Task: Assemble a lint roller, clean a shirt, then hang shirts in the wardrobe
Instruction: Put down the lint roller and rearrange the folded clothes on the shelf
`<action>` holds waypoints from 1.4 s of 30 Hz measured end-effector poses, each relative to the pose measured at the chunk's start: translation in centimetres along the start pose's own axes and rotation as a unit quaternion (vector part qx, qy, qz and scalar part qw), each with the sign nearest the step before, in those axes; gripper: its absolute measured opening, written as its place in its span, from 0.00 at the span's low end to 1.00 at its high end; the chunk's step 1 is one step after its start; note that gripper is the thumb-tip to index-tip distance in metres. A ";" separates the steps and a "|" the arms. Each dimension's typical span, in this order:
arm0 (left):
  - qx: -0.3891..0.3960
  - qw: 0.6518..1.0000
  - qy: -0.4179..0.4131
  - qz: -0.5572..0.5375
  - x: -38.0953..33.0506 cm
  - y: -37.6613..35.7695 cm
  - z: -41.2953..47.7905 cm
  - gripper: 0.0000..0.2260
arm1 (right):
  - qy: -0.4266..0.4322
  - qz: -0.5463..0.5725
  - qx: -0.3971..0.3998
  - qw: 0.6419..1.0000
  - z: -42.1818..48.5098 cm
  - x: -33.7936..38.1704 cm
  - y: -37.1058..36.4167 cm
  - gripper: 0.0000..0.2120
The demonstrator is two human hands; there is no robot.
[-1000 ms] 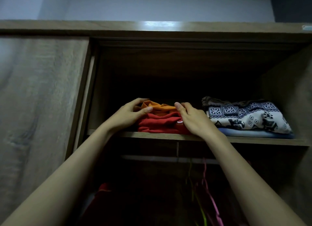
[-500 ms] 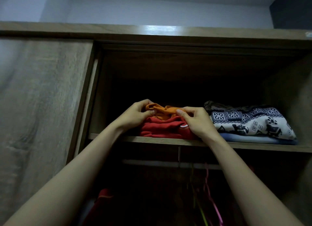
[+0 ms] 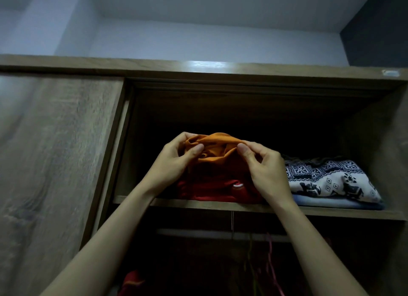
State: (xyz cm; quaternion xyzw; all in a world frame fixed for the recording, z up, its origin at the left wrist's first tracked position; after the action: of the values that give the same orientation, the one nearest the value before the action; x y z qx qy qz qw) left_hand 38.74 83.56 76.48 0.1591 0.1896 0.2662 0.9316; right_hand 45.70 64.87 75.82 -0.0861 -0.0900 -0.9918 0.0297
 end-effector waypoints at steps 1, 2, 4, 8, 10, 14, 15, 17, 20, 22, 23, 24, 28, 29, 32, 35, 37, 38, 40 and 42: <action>0.009 1.000 0.004 -0.012 0.1 -0.2 -0.7 0.11 | -0.006 0.005 0.001 1.000 -0.6 -0.1 -0.1 0.16; 0.017 1.000 0.005 -0.025 0.1 -0.4 -1.3 0.13 | -0.014 0.016 0.003 1.000 -1.1 -0.3 -0.2 0.18; 0.026 0.999 0.003 -0.039 0.3 -0.8 -2.2 0.17 | -0.036 0.055 0.012 0.998 -1.9 -0.9 -0.8 0.23; 0.037 0.998 -0.007 -0.045 0.0 -1.6 -2.5 0.24 | -0.066 0.073 0.044 0.994 -2.1 -0.9 -2.0 0.24; 0.034 0.998 0.003 -0.052 -0.1 -1.8 -2.3 0.19 | -0.075 0.076 0.047 0.993 -1.9 -0.6 -2.2 0.22; 0.004 0.992 0.056 -0.114 0.2 -2.0 -1.8 0.19 | -0.097 0.107 0.038 0.989 -1.5 -0.7 -2.5 0.24; -0.012 0.992 0.061 -0.113 0.2 -2.0 -1.8 0.18 | -0.096 0.108 0.032 0.989 -1.5 -0.6 -2.5 0.25; -0.037 0.993 0.050 -0.104 0.2 -1.9 -1.9 0.14 | -0.086 0.098 0.022 0.991 -1.8 -0.2 -2.5 0.24; -0.031 0.998 0.015 -0.057 0.3 -2.3 -2.3 0.11 | -0.075 0.081 0.021 0.994 -2.1 0.1 -2.7 0.23; -0.024 0.998 0.009 -0.054 0.5 -2.6 -2.6 0.18 | -0.075 0.090 0.023 0.993 -2.4 -0.3 -2.8 0.22; -0.022 0.998 0.008 -0.052 0.6 -2.7 -2.7 0.21 | -0.078 0.099 0.025 0.992 -2.5 -0.5 -3.0 0.21; -0.019 0.999 0.007 -0.044 0.7 -2.7 -2.8 0.23 | -0.082 0.109 0.027 0.990 -2.6 -0.7 -3.2 0.20; -0.017 1.000 0.007 -0.020 2.1 -2.5 -3.0 0.21 | -0.076 0.111 0.017 0.991 -3.0 -0.7 -3.3 0.20; -0.013 1.000 0.007 -0.017 2.4 -2.5 -2.9 0.21 | -0.071 0.110 0.013 0.991 -2.9 -0.6 -3.2 0.20; 0.008 1.000 -0.006 -0.003 2.2 -2.3 -2.2 0.20 | -0.065 0.106 0.013 0.992 -2.5 -0.3 -2.6 0.21; 0.006 1.000 -0.023 0.006 0.9 -2.1 -1.5 0.20 | -0.064 0.081 0.018 0.994 -1.9 0.4 -1.8 0.22; -0.006 0.999 -0.036 0.001 -0.6 -2.1 -1.4 0.19 | -0.049 0.072 0.008 0.996 -1.8 1.6 -1.1 0.22; -0.012 0.999 -0.044 0.002 -1.6 -2.2 -1.5 0.19 | -0.041 0.070 0.000 0.997 -1.9 2.4 -0.7 0.22; -0.033 0.998 -0.058 0.009 -4.0 -2.2 -2.1 0.19 | -0.014 0.074 -0.010 0.997 -2.5 4.5 0.3 0.23; -0.047 0.996 -0.070 0.000 -6.5 -2.4 -3.1 0.19 | 0.015 0.080 -0.016 0.997 -3.5 6.9 1.4 0.23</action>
State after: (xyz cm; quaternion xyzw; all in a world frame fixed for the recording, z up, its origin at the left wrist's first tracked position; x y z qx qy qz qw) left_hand 33.34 78.57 74.57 0.1334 0.1111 0.2635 0.9489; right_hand 38.41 62.52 73.87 -0.0782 -0.0666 -0.9887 0.1089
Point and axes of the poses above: each hand's wrist, its own z-axis towards the middle knuckle, its own y-axis out of the back of the hand, x = y × z, the point moved 8 cm from there along z, towards the middle knuckle, and after that the axes turned 9 degrees about x, right-handed, at the moved point
